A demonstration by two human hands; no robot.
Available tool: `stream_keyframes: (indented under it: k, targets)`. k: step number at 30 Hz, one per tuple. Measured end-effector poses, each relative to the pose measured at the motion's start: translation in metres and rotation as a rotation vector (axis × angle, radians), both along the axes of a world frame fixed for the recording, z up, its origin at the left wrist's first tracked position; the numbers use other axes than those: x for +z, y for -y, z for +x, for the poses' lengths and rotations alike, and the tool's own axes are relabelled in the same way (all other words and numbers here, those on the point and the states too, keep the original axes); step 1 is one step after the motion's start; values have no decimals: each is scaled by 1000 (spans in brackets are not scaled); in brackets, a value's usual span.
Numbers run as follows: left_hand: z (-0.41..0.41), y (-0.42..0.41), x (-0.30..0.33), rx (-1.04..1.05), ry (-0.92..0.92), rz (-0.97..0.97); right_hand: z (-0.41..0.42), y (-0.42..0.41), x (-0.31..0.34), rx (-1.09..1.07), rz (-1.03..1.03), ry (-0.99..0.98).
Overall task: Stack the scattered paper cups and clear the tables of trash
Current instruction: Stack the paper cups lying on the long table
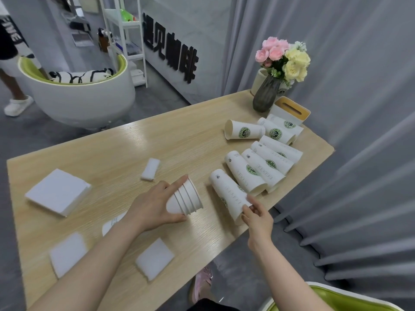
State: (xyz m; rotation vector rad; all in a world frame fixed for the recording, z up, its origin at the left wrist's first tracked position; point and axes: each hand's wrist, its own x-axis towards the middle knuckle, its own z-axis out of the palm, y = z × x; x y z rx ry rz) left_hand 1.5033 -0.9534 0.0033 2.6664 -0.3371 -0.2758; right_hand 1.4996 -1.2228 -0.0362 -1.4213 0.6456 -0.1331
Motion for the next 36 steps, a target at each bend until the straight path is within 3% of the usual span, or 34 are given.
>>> stream_keyframes:
  k: [16,24,36]
  targets:
    - [-4,7,7,3,40,-25,14,29,65,390,-69,236]
    - [-14,24,7,-75,91,6,-3,-16,60,578,-79,253]
    - [1,47,5,-57,104,-11,2,-41,49,660,25,202]
